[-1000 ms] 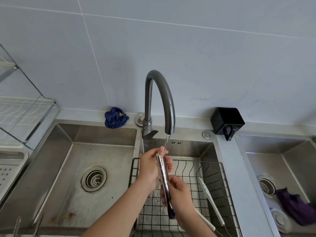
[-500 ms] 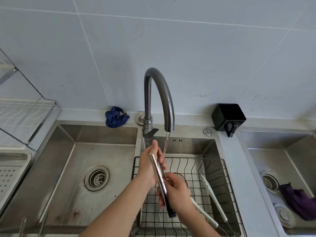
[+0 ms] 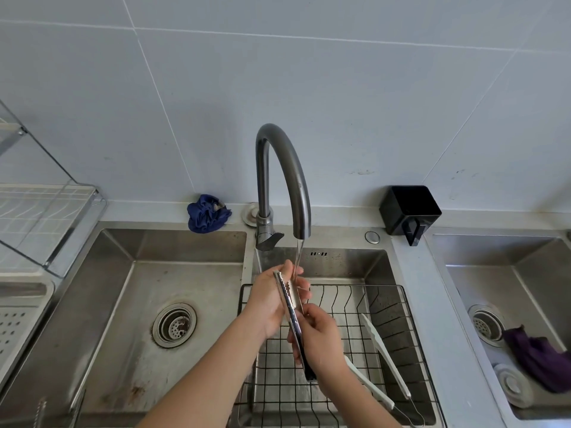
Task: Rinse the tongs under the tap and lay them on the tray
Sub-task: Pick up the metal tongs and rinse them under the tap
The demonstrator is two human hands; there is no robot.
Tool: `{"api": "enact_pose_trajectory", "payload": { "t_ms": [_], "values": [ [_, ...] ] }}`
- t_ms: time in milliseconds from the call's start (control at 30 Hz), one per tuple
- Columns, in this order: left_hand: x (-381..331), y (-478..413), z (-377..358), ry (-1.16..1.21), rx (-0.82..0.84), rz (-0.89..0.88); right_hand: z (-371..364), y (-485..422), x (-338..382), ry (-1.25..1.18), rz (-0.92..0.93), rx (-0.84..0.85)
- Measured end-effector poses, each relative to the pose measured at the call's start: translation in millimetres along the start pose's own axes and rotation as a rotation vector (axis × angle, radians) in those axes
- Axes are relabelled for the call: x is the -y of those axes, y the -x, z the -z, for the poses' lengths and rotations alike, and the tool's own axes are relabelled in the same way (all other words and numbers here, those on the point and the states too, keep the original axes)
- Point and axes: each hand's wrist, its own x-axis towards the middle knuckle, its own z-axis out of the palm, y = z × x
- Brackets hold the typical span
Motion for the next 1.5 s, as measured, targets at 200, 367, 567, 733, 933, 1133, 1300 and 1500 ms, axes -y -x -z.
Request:
{"api": "enact_pose_trajectory", "payload": {
  "t_ms": [200,367,567,733,933,1133,1300,1500],
  "values": [
    [-3.3,-5.5,13.2,-0.029,0.032,-0.023,-6.0,-3.0,7.0,-0.029,0.008,0.031],
    [2.8,-2.9,14.0,0.012,0.152,-0.092,-2.1,-8.1,11.4,-0.172,-0.047,0.076],
    [-1.1,0.6,-1.3,0.063,-0.065,-0.11,-1.9,-4.2,12.9,-0.14,0.01,0.1],
    [-7.7,3.3,3.8,0.052,-0.028,0.006,-1.2,-2.6,9.0,-0.001,0.075,0.003],
    [5.1,6.7,24.7,0.243,0.085,0.011,5.3,-12.9,17.6,0.029,0.091,-0.018],
    [8.0,20.6,20.4,0.051,0.001,-0.149,-1.9,-16.4,21.8,0.067,0.133,0.045],
    [3.0,23.3,9.2,-0.12,-0.106,-0.253,-3.0,-8.7,12.8,0.026,0.075,0.047],
    [7.3,15.3,12.7,-0.101,-0.09,-0.12,3.3,3.1,8.0,-0.043,0.006,0.098]
  ]
}}
